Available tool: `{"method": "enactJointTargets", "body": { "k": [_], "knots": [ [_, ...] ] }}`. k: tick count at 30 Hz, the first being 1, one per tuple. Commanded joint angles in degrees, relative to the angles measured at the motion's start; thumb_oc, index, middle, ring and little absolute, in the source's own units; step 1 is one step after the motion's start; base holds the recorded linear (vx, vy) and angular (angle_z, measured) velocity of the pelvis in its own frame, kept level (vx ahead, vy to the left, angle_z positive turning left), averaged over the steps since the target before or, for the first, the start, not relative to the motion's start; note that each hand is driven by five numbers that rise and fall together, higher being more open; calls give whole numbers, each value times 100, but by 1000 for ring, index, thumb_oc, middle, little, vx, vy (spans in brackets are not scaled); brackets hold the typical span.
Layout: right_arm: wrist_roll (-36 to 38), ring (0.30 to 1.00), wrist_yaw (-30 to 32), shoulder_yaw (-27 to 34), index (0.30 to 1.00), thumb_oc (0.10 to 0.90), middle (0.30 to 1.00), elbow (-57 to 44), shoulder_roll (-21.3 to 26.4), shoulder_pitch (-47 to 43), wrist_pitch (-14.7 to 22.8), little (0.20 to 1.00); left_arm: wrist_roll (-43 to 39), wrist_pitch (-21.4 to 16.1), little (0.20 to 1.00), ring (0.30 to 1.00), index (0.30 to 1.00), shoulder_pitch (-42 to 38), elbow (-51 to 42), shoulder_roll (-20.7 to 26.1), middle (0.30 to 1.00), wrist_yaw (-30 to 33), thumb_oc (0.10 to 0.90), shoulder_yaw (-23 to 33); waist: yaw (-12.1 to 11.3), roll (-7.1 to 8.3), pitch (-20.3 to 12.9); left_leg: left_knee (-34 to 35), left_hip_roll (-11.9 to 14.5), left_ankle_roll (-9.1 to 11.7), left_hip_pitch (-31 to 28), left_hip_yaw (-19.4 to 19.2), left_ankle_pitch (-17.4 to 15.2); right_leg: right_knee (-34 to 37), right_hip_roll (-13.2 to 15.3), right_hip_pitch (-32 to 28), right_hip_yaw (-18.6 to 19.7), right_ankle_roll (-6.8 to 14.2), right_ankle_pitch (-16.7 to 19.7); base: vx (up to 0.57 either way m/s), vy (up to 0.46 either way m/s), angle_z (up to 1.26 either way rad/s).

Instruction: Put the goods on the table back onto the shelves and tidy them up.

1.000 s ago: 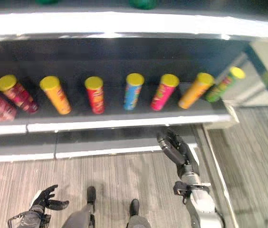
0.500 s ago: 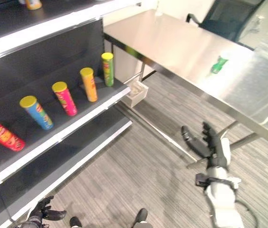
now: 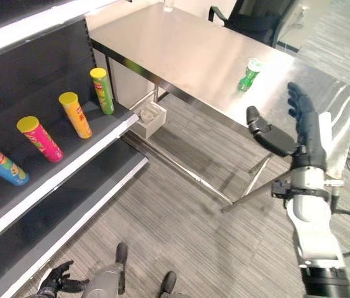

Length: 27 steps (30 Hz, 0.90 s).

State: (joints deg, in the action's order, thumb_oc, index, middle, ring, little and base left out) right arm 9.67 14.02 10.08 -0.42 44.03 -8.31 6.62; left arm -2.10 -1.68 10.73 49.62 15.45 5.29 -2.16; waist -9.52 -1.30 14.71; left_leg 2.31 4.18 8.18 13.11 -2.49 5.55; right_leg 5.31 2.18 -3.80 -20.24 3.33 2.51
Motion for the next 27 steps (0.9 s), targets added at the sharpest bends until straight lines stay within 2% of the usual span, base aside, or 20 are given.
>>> {"method": "enactJointTargets", "body": {
  "k": [1, 3, 6, 8, 9, 11, 12, 13, 14, 15, 16, 17, 18, 19, 21, 22, 23, 24, 27],
  "knots": [
    [-84, 900, 379, 166, 900, 800, 900, -411, 170, -1003, 626, 900, 104, -199, 900, 900, 900, -138, -312, 409, 900, 95, 800, 150, -197, 151, -157, 154, -185, -248, 92, -678, 238, -31, -334, -369, -51, 342, -925, 249, 97, 6],
    [-180, 900, 422, 156, 900, 800, 900, -450, 200, -1053, 609, 900, 133, -166, 900, 900, 900, -89, -310, 377, 900, 104, 800, 168, -165, 159, -236, 147, -223, -290, -86, -658, 375, -31, -340, -497, -5, 328, -1010, 282, 120, 22],
    [-268, 900, 460, 23, 900, 800, 900, -364, 244, -1281, 570, 900, 117, -127, 900, 900, 900, -66, -268, 404, 900, 133, 800, 121, -183, 364, -358, -32, -263, -397, -246, -734, 233, -73, -204, -669, 49, 315, -1054, 246, 87, -23],
    [-391, 900, 537, -39, 900, 800, 900, -283, 243, -1425, 537, 900, 77, -106, 900, 900, 900, -87, -276, 438, 900, 147, 800, 108, -217, 456, -396, -83, -322, -590, -475, -876, 11, -633, -11, -646, 72, 379, -1169, 241, 125, -40],
    [-431, 900, 547, -17, 900, 800, 900, -278, 215, -1458, 505, 900, 84, -88, 900, 900, 900, -116, -251, 458, 900, 163, 800, 92, -204, 486, -397, -86, -342, -659, -622, -908, -109, -1057, 115, -559, 24, 478, -1190, 207, 128, -35],
    [-456, 900, 569, 101, 900, 800, 900, -388, 186, -1509, 455, 900, 41, -58, 900, 900, 900, -223, -264, 517, 900, 212, 800, 67, -81, 439, -311, -148, -356, -834, -816, -877, -298, -2287, 462, -30, -30, 768, -1002, 136, 124, -43],
    [-456, 900, 569, 102, 900, 800, 900, -388, 186, -1508, 454, 900, 41, -58, 900, 900, 900, -224, -263, 517, 900, 212, 800, 66, -82, 440, -320, -151, -356, -835, -803, -878, -297, -2296, 463, -13, -28, 767, -1004, 47, 124, -22],
    [-466, 900, 630, 130, 900, 800, 900, -371, 188, -1584, 475, 900, 7, -69, 900, 900, 900, -279, -299, 557, 900, 253, 800, 21, 5, 390, -250, -152, -365, -896, -914, -850, -350, -2915, 594, 275, -25, 882, -844, 63, 126, 5],
    [-523, 900, 668, 152, 900, 800, 900, -379, 258, -1658, 471, 900, -9, -68, 900, 900, 900, -316, -400, 602, 900, 287, 800, -18, 87, 326, -216, -69, -348, -939, -1097, -818, -437, -3330, 891, 540, -135, 942, -652, 63, 128, 7],
    [-524, 900, 669, 149, 900, 800, 900, -376, 262, -1664, 471, 900, -9, -65, 900, 900, 900, -318, -402, 598, 900, 288, 800, -18, 100, 341, -207, -53, -377, -948, -1106, -810, -428, -3385, 928, 556, -136, 952, -681, 93, 51, 11],
    [-525, 900, 673, 183, 900, 800, 900, -396, 300, -1660, 480, 900, 6, -72, 900, 900, 900, -362, -392, 617, 900, 298, 800, -31, 91, 346, -222, -23, -371, -936, -1147, -786, -474, -3191, 1092, 567, -219, 879, -698, 141, -112, 21],
    [-440, 900, 674, 311, 900, 800, 900, -363, 444, -1617, 498, 900, 15, -103, 900, 900, 900, -472, -375, 651, 900, 309, 800, -94, 127, 346, -245, 12, -332, -851, -1191, -614, -587, -2488, 1359, 530, -304, 765, -746, 222, -249, 28],
    [-346, 900, 709, 390, 900, 800, 900, -243, 624, -1592, 492, 900, 76, -103, 900, 900, 900, -568, -336, 675, 900, 283, 800, -213, 198, 377, -296, -28, -316, -769, -1161, -463, -667, -1461, 1505, 493, -218, 808, -358, 262, -306, 49],
    [-311, 900, 712, 461, 900, 800, 900, -199, 692, -1521, 473, 900, 133, -103, 900, 900, 900, -603, -292, 685, 900, 255, 800, -256, 255, 407, -319, -12, -304, -733, -1213, -382, -732, -1003, 1545, 546, -35, 870, -141, 240, -267, 54],
    [-293, 900, 708, 595, 900, 800, 900, -152, 763, -1344, 412, 900, 185, -96, 900, 900, 900, -605, -296, 704, 900, 216, 800, -223, 370, 416, -324, 34, -214, -664, -1372, -269, -812, -598, 1701, 859, 180, 1020, 272, 300, -223, 57],
    [-325, 900, 658, 647, 900, 800, 900, -104, 791, -1178, 344, 900, 240, -86, 900, 900, 900, -539, -291, 731, 900, 181, 800, -186, 429, 445, -333, 92, -117, -589, -1538, -249, -876, -387, 1721, 951, 188, 1128, 550, 341, -258, 67],
    [-334, 900, 637, 681, 900, 800, 900, -71, 813, -1105, 321, 900, 237, -89, 900, 900, 900, -526, -292, 734, 900, 176, 800, -171, 457, 480, -319, 110, -84, -560, -1614, -220, -901, -353, 1695, 960, 213, 1162, 677, 313, -277, 60],
    [-319, 900, 642, 678, 900, 800, 900, 27, 861, -1095, 295, 900, 239, -89, 900, 900, 900, -530, -294, 750, 900, 168, 800, -188, 459, 539, -306, 116, -67, -522, -1666, -197, -930, -263, 1647, 914, 196, 1167, 766, 218, -210, 65],
    [-291, 900, 593, 745, 900, 800, 900, 198, 894, -1006, 225, 900, 279, -81, 900, 900, 900, -459, -302, 742, 900, 124, 800, -206, 459, 730, -380, 155, -9, -412, -1833, -154, -1018, -119, 1521, 696, 179, 1167, 718, 235, -244, 36]
  ]
}}
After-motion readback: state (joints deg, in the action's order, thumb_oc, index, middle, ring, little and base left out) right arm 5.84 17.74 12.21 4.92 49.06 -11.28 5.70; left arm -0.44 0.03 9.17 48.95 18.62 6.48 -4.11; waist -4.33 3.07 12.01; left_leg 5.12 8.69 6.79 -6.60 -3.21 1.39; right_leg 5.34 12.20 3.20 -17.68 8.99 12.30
